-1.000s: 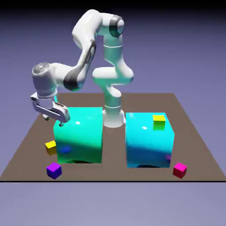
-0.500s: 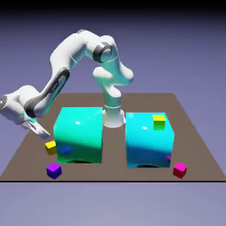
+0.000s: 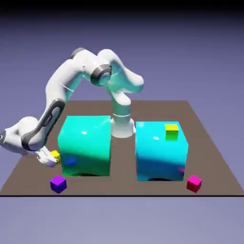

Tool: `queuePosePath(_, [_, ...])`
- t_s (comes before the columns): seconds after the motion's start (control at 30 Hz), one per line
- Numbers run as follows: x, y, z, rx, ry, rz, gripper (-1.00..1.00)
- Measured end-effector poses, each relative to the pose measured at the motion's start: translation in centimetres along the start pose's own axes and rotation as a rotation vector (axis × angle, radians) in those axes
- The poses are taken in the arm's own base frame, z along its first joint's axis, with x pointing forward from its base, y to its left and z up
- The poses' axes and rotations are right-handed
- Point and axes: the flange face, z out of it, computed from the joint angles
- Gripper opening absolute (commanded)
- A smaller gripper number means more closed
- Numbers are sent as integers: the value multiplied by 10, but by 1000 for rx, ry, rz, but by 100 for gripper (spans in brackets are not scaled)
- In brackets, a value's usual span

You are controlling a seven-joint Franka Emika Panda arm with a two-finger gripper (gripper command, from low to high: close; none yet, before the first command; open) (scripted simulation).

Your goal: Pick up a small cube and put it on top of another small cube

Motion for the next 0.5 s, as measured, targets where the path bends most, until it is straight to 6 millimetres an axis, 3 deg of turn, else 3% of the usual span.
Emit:
queuePosePath(0.4, [-94,-87,-69,247,-251,332,-100])
queuePosePath(0.5, [-94,-107,-20,247,-253,331,-100])
